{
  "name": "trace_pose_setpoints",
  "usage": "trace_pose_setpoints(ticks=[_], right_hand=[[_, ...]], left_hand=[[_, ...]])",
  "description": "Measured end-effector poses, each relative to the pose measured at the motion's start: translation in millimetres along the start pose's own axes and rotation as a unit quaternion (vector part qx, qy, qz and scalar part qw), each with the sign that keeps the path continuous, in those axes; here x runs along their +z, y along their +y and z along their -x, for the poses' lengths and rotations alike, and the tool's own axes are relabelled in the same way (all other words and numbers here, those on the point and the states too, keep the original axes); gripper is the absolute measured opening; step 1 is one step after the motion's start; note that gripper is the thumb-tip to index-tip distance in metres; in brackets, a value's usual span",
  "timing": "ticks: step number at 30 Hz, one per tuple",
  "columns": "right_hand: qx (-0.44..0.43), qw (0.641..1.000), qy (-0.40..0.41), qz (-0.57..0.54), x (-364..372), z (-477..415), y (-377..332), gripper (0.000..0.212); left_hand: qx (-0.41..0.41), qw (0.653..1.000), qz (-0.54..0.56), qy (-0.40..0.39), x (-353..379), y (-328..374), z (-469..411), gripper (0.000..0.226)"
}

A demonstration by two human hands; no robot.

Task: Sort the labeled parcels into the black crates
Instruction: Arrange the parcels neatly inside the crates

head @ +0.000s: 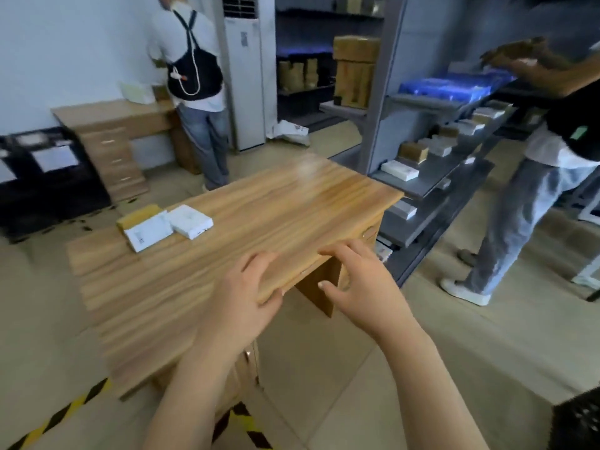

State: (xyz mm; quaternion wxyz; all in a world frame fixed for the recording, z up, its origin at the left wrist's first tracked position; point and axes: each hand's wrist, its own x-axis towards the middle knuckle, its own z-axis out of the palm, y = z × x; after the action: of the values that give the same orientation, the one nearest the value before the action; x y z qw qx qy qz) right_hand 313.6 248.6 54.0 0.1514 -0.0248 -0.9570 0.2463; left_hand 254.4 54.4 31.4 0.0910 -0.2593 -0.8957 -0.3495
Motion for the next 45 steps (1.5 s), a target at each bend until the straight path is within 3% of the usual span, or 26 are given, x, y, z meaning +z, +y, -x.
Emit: trace_pose_setpoints(ticks=[10,24,32,37,45], right_hand=[[-0.112,0.988,-0.09,-0.056,69,-125,-4,0.047],[-0.135,0.98,-0.128,-0.076,173,-317,-38,0.051],[-0.13,0.967,-0.211,-0.061,236,-393,-18,0.055],[-0.157,0.944,-0.285,-0.059,297,-458,1,0.06],[-0.178,0.894,-0.41,-0.039,422,-524,24,0.076]], left_hand=[[-0.12,0.99,-0.039,0.064,-2,-70,-61,0.05],[-0.135,0.985,-0.069,0.081,-32,-212,-205,0.05],[-0.208,0.974,-0.074,0.051,-7,-286,-250,0.052],[-0.295,0.952,-0.076,0.031,28,-338,-282,0.057],[-0.467,0.884,-0.028,0.025,95,-415,-311,0.077]])
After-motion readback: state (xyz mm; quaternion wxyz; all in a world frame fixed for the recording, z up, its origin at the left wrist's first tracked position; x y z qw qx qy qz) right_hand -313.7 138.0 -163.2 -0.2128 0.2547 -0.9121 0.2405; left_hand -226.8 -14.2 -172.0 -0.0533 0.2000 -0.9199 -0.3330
